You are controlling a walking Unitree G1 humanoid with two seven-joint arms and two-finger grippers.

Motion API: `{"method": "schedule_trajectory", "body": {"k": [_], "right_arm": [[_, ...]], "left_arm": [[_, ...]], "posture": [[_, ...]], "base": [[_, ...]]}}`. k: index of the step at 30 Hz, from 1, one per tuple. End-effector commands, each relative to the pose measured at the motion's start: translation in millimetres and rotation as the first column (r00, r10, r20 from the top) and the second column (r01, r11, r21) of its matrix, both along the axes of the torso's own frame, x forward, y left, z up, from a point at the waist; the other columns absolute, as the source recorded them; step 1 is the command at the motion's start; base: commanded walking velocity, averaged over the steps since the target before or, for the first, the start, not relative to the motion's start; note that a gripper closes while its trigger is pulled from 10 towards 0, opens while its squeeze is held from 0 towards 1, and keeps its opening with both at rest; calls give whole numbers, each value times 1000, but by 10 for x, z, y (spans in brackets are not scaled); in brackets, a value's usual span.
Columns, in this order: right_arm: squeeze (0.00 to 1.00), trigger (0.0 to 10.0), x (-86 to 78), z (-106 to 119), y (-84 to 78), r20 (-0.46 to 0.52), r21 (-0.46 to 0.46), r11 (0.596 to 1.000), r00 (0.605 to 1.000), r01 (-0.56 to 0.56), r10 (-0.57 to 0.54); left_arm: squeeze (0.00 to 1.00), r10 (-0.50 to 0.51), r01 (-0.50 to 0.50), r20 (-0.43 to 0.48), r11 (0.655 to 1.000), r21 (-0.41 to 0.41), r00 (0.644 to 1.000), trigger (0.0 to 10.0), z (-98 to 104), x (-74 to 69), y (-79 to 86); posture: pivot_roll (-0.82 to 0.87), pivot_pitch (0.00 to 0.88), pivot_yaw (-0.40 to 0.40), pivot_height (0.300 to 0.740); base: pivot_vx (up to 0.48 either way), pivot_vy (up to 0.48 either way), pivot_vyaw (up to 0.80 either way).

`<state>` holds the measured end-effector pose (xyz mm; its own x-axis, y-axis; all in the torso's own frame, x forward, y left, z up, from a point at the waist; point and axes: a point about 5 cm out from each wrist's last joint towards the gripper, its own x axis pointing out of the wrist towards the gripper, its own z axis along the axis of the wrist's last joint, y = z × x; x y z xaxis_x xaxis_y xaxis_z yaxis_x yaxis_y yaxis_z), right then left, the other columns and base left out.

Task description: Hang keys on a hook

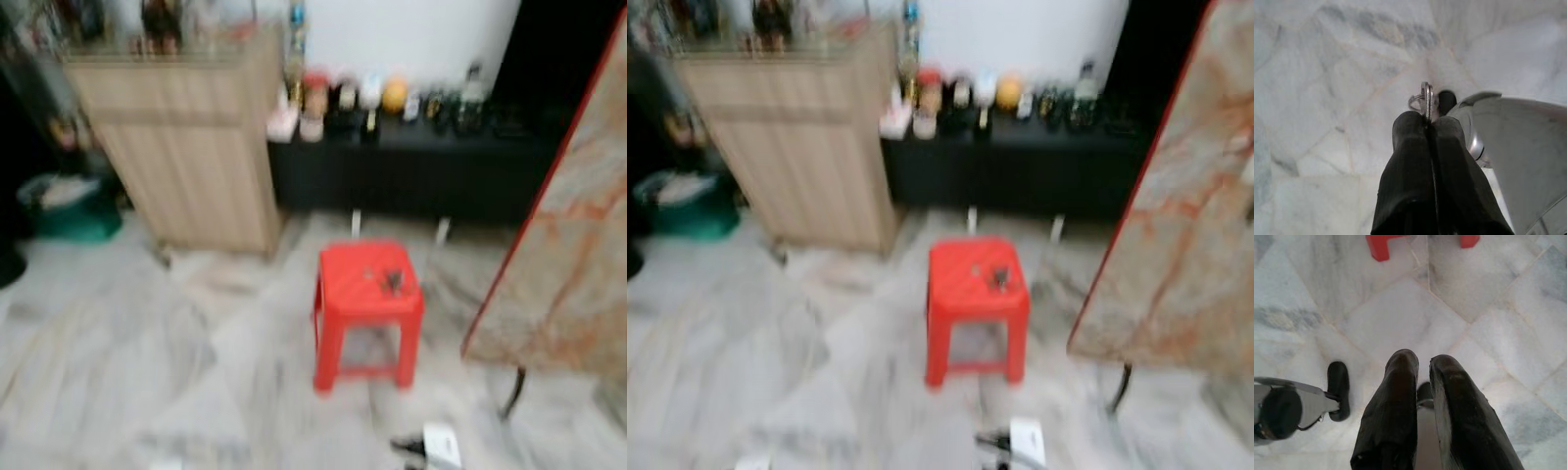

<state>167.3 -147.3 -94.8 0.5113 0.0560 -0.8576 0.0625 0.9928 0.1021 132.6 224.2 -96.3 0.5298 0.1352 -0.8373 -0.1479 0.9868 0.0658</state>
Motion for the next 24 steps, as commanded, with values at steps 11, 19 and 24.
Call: {"method": "schedule_trajectory", "body": {"k": [11,19,24], "right_arm": [[0,10000,-17,-9,-21,-22,-14,1000,1000,-20,19],[0,10000,-23,-13,-26,-29,-16,999,999,-28,27],[0,10000,-22,-13,-33,-32,-21,999,999,-31,30]], "left_arm": [[0,-51,51,-3,999,10,999,10000,6,41,-35],[0,-64,64,-1,998,11,998,10000,6,63,-70],[0,-68,68,6,998,16,998,10000,17,95,-72]], "posture": [[-4,0,-18,740],[-6,0,-18,740],[-10,0,-19,740]], "base": [[0,-44,-206],[0,-303,-776],[0,-272,-775]]}}
